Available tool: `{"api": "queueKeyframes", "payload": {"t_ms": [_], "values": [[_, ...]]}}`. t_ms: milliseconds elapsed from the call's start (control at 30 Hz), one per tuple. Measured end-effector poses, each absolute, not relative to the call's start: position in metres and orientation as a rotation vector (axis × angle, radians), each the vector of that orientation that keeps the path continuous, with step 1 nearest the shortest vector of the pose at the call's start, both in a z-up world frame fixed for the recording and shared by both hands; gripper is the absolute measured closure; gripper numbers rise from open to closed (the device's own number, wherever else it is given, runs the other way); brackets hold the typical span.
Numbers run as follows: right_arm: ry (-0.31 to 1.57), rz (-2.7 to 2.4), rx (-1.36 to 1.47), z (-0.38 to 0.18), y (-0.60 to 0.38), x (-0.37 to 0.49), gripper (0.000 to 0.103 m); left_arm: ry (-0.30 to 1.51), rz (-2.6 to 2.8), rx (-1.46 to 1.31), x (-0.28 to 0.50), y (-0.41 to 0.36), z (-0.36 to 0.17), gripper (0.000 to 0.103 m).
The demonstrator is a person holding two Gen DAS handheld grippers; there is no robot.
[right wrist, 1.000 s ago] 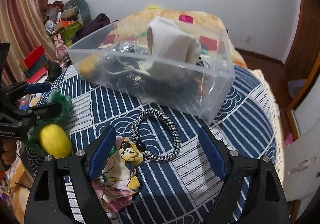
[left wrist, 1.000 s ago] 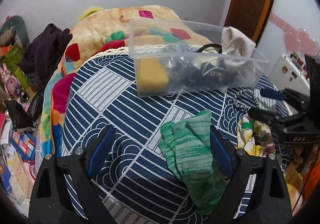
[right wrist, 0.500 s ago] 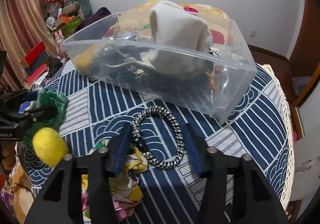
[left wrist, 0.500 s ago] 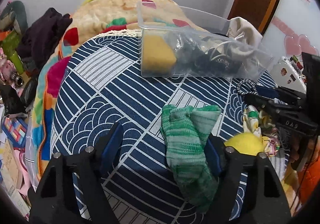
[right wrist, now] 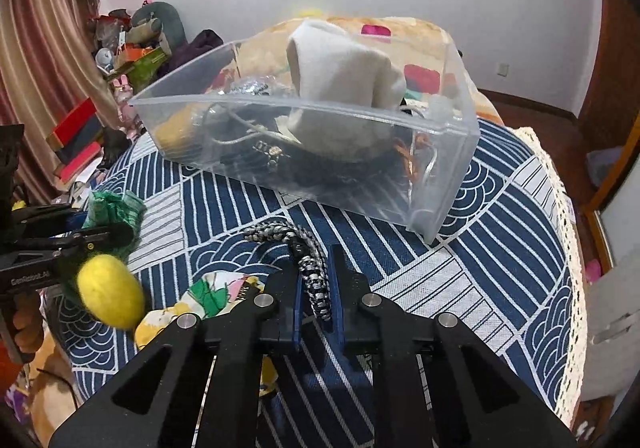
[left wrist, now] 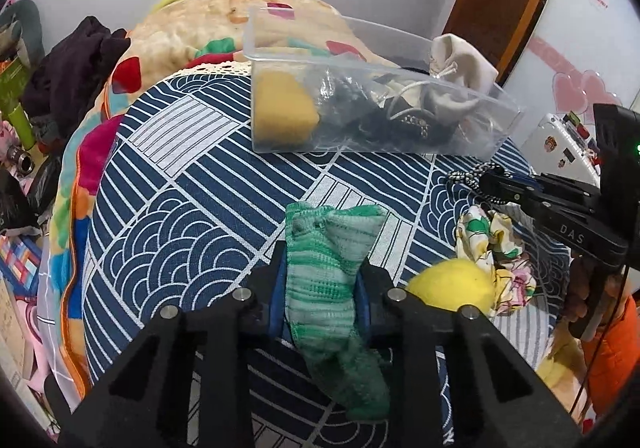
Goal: Organize soft objects
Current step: 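Drop the green sock into the box with the left tool while the right tool drops the hair tie in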
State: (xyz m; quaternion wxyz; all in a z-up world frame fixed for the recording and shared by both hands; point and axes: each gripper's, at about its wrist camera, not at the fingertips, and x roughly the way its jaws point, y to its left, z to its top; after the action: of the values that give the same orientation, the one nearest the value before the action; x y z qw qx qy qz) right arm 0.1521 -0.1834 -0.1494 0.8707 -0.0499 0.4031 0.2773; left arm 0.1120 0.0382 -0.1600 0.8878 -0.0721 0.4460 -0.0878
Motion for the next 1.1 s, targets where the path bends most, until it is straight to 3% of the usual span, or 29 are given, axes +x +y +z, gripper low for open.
{"api": "queueKeyframes", "payload": {"t_ms": [567,633,700,800,967,1067,1100], "values": [[0.777,0.604,-0.081,-0.123,-0.182,0.144,0.091,0.787,-0.165,-0.161,0.114,0.054,-0.102,0.077],[0.785,0.589,-0.079,-0.126,-0.185,0.144,0.079,0.782,-0.166,-0.157,0.116,0.054,-0.099,0.077],[0.815,0.591,-0.082,-0.133,-0.184,0.147,0.047,0.776,-0.167,-0.155,0.118,0.052,-0.096,0.077],[0.837,0.621,-0.092,-0.138,-0.181,0.147,0.030,0.765,-0.167,-0.139,0.119,0.049,-0.092,0.077],[0.886,0.620,-0.147,-0.152,-0.166,0.158,0.032,0.740,-0.170,-0.119,0.122,0.044,-0.083,0.077],[0.922,0.625,-0.144,-0.160,-0.163,0.169,0.068,0.724,-0.168,-0.113,0.125,0.043,-0.078,0.077],[0.928,0.620,-0.144,-0.162,-0.162,0.171,0.075,0.719,-0.166,-0.113,0.126,0.043,-0.076,0.077]]}}
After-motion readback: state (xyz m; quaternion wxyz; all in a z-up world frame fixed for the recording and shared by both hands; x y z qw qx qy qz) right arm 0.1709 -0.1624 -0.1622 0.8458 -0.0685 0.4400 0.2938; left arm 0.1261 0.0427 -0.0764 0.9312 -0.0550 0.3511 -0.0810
